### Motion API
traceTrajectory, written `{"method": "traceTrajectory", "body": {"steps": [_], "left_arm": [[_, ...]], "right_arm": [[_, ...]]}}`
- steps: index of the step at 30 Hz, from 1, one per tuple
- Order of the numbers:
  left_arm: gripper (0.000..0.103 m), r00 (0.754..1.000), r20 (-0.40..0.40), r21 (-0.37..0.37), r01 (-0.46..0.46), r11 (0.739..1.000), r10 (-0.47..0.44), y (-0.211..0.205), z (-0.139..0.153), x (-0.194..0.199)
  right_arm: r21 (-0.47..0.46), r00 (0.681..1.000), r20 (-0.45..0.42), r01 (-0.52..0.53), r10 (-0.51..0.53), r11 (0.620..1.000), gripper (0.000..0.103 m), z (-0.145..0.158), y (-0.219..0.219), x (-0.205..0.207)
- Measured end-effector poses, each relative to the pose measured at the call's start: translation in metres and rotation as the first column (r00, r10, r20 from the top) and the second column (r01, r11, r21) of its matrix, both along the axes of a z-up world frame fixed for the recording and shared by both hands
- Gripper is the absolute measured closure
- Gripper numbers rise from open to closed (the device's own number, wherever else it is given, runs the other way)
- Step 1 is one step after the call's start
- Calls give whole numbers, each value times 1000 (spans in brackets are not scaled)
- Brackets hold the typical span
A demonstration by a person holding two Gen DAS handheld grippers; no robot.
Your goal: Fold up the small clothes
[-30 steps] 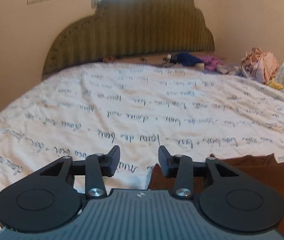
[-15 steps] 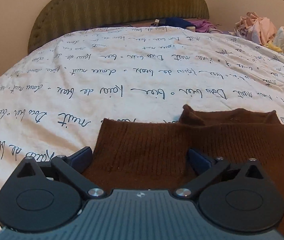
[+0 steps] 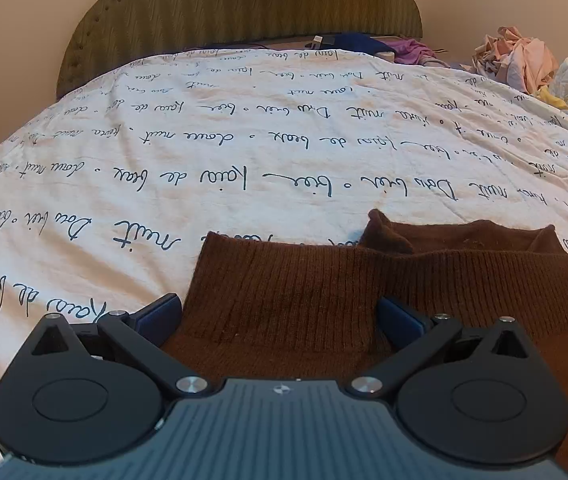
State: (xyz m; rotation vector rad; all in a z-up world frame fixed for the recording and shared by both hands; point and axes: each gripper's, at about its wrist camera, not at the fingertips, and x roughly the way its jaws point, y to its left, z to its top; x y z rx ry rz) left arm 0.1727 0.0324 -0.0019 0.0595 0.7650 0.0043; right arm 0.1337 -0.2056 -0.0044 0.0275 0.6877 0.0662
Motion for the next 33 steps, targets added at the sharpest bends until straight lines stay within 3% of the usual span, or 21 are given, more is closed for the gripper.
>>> {"method": "traceTrajectory", "body": {"steps": [2,4,6,8,11,14,18,21,24,30,32,33], "left_arm": [[0,1000,0,-1,-1,1000,1,0,0,0],[0,1000,0,-1,-1,1000,1,-1,0,1],[0,1000,-1,-1,-1,1000,1,-1,0,0],[0,1000,5,8,-3,1000,3,-2,3,-2],[10,999,51,-7,2,1000,-2,-4,22,-26],[2,992,81,-58,100,993,-95,-12,34,-61],[1,995,7,-8,100,995,-100,-9,12,-75],[0,991,41,-16,128,992,-127,1,0,-74],[0,992,41,36,122,992,-123,-10,-2,-67],[0,993,75,-17,91,996,-89,-1,16,-96],[0,988,95,-25,121,992,-118,1,18,-112],[0,987,95,21,125,992,-126,0,11,-116]], "right_arm": [[6,1000,3,21,-21,1000,17,12,4,-13],[39,998,44,-37,35,999,17,18,11,-29],[-25,997,16,-71,71,997,11,-1,19,-29],[44,998,23,-62,61,997,10,-11,8,-26],[52,998,12,-69,68,996,10,-12,7,-21],[52,998,19,-68,67,996,10,-11,8,-23],[56,998,21,-66,65,996,10,-11,8,-24],[75,997,20,-70,69,995,9,-11,4,-24],[76,997,16,-72,71,994,9,-10,4,-24],[82,998,39,-44,41,996,8,15,12,-52],[47,995,44,-86,84,995,8,11,17,-66],[-4,994,33,-101,101,995,8,1,19,-71]]}}
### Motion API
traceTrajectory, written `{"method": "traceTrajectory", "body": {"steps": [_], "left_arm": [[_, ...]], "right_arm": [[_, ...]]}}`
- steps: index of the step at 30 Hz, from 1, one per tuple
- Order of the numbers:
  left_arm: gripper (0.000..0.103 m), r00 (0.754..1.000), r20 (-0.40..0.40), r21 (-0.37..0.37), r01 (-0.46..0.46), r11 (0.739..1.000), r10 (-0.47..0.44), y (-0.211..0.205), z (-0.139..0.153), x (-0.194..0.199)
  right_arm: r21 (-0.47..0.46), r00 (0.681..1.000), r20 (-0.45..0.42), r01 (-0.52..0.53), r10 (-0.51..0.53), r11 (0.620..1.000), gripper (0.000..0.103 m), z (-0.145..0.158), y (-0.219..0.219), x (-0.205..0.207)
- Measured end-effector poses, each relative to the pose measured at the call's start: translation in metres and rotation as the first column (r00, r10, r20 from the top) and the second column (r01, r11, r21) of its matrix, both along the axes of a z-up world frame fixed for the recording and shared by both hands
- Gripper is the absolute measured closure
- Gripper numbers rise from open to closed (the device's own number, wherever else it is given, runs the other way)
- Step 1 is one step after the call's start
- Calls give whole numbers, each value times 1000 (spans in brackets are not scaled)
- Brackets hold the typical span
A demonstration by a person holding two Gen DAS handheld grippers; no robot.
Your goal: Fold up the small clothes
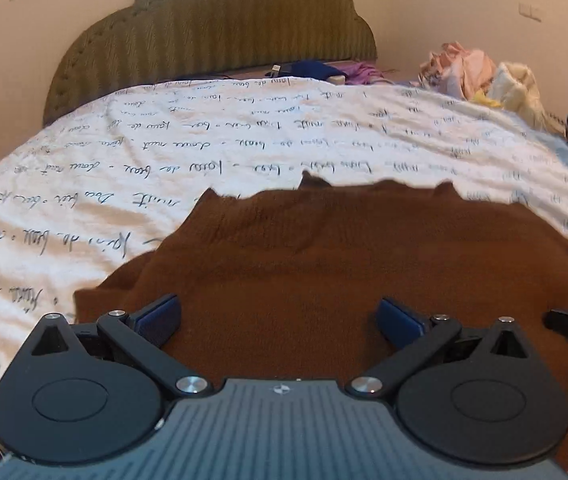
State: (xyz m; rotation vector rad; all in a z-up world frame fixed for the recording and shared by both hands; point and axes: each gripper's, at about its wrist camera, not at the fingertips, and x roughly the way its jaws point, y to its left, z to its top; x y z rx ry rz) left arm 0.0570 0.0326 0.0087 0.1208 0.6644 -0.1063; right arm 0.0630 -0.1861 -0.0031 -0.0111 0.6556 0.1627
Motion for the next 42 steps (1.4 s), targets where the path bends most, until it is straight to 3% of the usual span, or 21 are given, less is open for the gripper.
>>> {"method": "traceTrajectory", "body": {"steps": [1,3,7,10,12,13,15,16,20,23,25,26,28,29,30,32,36,38,42], "left_arm": [[0,1000,15,48,5,999,-5,0,-10,-1],[0,1000,-1,1,-3,1000,3,11,-6,3],[2,999,20,40,-50,998,49,20,13,-10],[1,1000,22,-41,3,999,-2,30,26,-44],[1,998,-22,-82,59,995,-61,30,19,-62],[1,996,-58,-54,68,996,-71,26,9,-65],[0,995,-4,54,98,994,-98,16,-9,-75],[0,996,-6,58,92,994,-92,15,-8,-75],[11,998,-6,25,62,998,-62,22,15,-77],[8,997,8,-38,72,997,-71,32,26,-91],[5,995,-41,-38,86,996,-88,31,15,-95],[4,992,-87,-11,87,996,-88,30,4,-94],[0,995,-47,28,87,996,-86,31,-6,-100],[1,996,-51,24,79,997,-78,32,-2,-101],[6,996,-50,7,73,997,-72,35,4,-104],[8,997,-27,-31,69,997,-70,42,15,-112],[7,999,-34,-76,-11,997,8,58,21,-118],[7,996,-50,-130,-83,988,77,66,21,-118],[7,958,-168,-253,-269,929,232,80,12,-113]], "right_arm": [[-14,999,30,-21,22,1000,7,-11,-3,-5],[97,1000,7,-11,10,995,7,-9,-21,1],[54,999,-35,-25,27,998,7,5,-21,0],[109,999,-9,-30,31,994,6,25,-27,-30],[148,998,-12,-57,60,987,6,27,-30,-49],[153,995,-46,-79,87,985,6,23,-28,-54],[77,988,-115,-99,107,992,5,4,-21,-57],[20,991,-70,-114,115,993,3,-5,-20,-64],[92,991,-102,-73,82,993,3,12,-30,-62],[147,996,-72,-44,55,988,3,31,-38,-71],[161,995,-69,-65,77,985,3,33,-36,-76],[161,992,-87,-79,94,984,3,29,-33,-76],[143,971,-192,-115,141,983,3,7,-27,-72],[70,976,-137,-160,168,985,2,1,-23,-78],[13,972,-137,-191,191,982,2,-1,-17,-81],[15,972,-166,-168,168,986,3,10,-14,-81],[192,980,-116,-138,162,972,3,37,-20,-80],[219,982,-82,-146,168,965,3,45,-15,-70],[201,981,-45,-176,188,964,3,56,11,-23]]}}
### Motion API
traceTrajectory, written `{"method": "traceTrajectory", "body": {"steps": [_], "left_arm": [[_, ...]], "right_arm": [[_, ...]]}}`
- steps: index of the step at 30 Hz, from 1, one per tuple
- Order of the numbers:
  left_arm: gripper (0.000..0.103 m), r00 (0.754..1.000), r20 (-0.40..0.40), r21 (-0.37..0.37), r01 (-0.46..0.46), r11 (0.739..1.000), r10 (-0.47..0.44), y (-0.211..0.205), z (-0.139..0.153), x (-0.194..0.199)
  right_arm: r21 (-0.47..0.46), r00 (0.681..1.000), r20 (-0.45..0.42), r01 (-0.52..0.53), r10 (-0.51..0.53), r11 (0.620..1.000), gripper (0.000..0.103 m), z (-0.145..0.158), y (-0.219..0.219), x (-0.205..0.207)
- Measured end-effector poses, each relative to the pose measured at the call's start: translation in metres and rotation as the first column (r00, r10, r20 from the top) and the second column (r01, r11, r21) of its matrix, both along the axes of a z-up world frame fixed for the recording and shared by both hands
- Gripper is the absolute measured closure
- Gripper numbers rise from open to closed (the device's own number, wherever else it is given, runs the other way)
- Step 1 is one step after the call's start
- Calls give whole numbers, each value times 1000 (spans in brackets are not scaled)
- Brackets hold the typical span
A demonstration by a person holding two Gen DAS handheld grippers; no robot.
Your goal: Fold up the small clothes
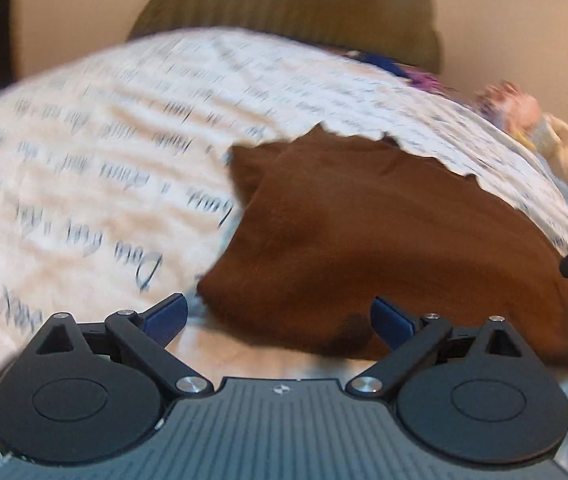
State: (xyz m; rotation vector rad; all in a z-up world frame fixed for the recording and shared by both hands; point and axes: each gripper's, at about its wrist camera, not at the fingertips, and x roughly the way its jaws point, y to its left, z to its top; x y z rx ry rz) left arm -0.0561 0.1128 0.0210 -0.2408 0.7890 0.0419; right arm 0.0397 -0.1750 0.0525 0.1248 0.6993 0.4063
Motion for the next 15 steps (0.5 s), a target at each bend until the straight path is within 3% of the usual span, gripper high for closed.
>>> {"method": "traceTrajectory", "body": {"steps": [3,6,8,10,12,15], "left_arm": [[6,999,4,-25,-32,999,32,-1,1,-3],[6,998,-10,-203,-56,978,55,13,4,-6],[6,995,-24,-334,-96,938,94,26,3,-6],[8,987,-50,-456,-160,876,155,39,-2,-2],[11,977,-77,-532,-210,820,200,47,-6,5],[27,971,-99,-547,-236,803,218,46,-3,16]], "right_arm": [[-35,1000,16,-13,14,999,3,-8,20,41],[-75,996,-86,-6,-1,997,2,-42,29,73],[-110,999,35,-36,40,993,0,-61,31,61],[-87,998,42,-31,35,996,0,-63,29,58],[-79,998,47,-30,34,996,0,-64,29,56],[-85,998,50,-29,34,996,0,-63,29,55]]}}
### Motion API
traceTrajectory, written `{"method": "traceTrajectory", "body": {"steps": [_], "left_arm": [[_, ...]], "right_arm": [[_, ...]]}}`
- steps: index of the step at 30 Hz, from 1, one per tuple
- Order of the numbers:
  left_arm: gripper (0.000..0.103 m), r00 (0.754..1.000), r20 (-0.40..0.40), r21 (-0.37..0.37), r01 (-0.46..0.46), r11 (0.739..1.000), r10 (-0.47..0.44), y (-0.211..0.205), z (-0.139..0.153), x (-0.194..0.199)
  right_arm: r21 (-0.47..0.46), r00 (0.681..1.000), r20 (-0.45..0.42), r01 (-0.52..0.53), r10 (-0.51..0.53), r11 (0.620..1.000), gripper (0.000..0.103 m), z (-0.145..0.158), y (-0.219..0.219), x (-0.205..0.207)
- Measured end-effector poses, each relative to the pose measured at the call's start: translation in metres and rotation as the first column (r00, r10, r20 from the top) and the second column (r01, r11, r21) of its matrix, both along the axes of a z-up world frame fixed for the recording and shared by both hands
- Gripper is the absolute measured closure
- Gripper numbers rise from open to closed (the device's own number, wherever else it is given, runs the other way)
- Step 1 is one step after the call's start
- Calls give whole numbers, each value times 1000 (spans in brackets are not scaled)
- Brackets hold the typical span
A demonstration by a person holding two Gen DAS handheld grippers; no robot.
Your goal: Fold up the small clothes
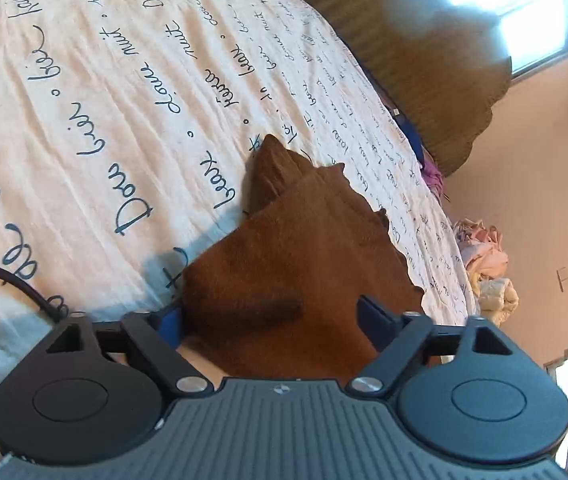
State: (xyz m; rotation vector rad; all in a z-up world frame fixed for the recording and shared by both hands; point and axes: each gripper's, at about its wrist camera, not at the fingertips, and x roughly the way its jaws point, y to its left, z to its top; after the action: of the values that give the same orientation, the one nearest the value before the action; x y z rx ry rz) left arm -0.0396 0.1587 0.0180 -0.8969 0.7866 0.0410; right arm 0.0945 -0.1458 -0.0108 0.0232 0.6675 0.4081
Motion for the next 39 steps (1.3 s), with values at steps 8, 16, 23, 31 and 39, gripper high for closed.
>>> {"method": "traceTrajectory", "body": {"steps": [8,16,23,31,39], "left_arm": [[93,997,-80,94,-16,995,24,-13,-5,15],[94,974,103,633,92,769,-201,-97,37,-7],[94,938,87,753,158,639,-334,-139,25,-11],[94,909,64,790,206,577,-412,-152,18,-13],[94,804,132,787,271,555,-580,-222,45,-11]], "right_arm": [[7,1000,5,1,-1,1000,0,0,-4,0],[357,959,-259,-12,112,934,0,55,-3,32],[319,822,-408,-278,396,906,0,79,112,77],[8,819,-427,-420,383,907,76,65,187,94],[178,873,-312,-334,375,926,85,86,66,92]]}}
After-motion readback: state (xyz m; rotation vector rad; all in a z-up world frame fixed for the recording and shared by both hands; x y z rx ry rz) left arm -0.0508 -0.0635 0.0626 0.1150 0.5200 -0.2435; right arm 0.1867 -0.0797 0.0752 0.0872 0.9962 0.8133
